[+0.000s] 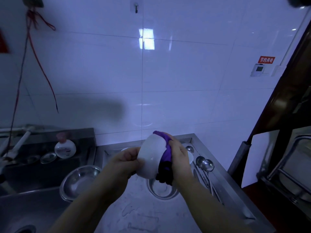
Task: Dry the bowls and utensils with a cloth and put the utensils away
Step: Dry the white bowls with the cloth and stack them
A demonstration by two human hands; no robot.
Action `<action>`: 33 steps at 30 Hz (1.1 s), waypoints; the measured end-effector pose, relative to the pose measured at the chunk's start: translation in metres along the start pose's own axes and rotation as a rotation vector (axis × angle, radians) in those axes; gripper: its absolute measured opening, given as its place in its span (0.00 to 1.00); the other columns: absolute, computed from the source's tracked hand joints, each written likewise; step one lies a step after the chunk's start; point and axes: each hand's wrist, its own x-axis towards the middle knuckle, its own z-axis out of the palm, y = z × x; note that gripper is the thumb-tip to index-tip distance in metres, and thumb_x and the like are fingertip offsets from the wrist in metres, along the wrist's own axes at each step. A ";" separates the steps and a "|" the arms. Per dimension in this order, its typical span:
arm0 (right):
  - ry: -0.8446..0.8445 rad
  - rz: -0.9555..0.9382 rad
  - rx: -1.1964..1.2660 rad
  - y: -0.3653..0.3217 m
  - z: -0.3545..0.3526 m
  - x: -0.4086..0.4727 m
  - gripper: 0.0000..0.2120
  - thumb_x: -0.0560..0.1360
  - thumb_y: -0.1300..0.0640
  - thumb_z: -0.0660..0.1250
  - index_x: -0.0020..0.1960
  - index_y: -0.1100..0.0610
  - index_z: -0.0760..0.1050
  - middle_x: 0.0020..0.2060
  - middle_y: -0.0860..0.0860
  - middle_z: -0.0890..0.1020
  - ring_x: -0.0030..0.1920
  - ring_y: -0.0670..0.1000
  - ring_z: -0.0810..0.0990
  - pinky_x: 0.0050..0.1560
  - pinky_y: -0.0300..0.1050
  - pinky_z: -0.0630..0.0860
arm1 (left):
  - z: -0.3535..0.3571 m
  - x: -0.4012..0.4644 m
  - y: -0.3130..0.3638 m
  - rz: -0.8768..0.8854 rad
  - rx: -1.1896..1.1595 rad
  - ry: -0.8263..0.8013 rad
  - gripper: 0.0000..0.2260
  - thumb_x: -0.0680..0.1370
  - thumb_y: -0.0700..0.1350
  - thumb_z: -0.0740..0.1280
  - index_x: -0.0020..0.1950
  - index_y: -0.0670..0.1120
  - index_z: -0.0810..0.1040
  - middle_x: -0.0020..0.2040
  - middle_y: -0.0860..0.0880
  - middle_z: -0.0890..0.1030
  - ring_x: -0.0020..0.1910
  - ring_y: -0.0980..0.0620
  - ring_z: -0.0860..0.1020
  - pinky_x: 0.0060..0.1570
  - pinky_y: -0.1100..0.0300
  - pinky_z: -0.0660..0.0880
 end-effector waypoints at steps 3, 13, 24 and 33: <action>0.066 -0.141 -0.105 0.015 0.008 -0.005 0.17 0.81 0.56 0.57 0.51 0.38 0.81 0.49 0.43 0.83 0.49 0.46 0.82 0.46 0.46 0.80 | -0.006 0.006 0.000 0.017 -0.098 0.084 0.14 0.72 0.35 0.61 0.55 0.42 0.80 0.51 0.43 0.84 0.48 0.47 0.82 0.41 0.61 0.77; 0.088 -0.931 -0.903 0.046 0.009 -0.017 0.19 0.78 0.57 0.57 0.66 0.61 0.73 0.61 0.56 0.76 0.60 0.51 0.68 0.63 0.38 0.64 | -0.022 0.009 -0.006 -0.062 -0.298 0.204 0.12 0.78 0.35 0.56 0.52 0.40 0.79 0.45 0.42 0.84 0.42 0.48 0.82 0.37 0.60 0.80; -0.091 -1.100 -1.167 0.051 -0.007 -0.010 0.14 0.77 0.60 0.59 0.57 0.63 0.80 0.53 0.59 0.81 0.49 0.60 0.77 0.50 0.55 0.77 | -0.049 -0.010 -0.005 -0.160 -0.344 0.241 0.18 0.73 0.36 0.60 0.61 0.33 0.73 0.55 0.33 0.78 0.50 0.38 0.76 0.46 0.49 0.74; -0.257 -1.104 -1.060 0.071 0.006 -0.037 0.14 0.79 0.58 0.61 0.62 0.59 0.77 0.56 0.51 0.75 0.51 0.54 0.74 0.56 0.46 0.74 | -0.063 -0.025 -0.002 -0.169 -0.266 0.280 0.19 0.69 0.43 0.64 0.59 0.41 0.77 0.57 0.34 0.77 0.56 0.34 0.75 0.55 0.40 0.68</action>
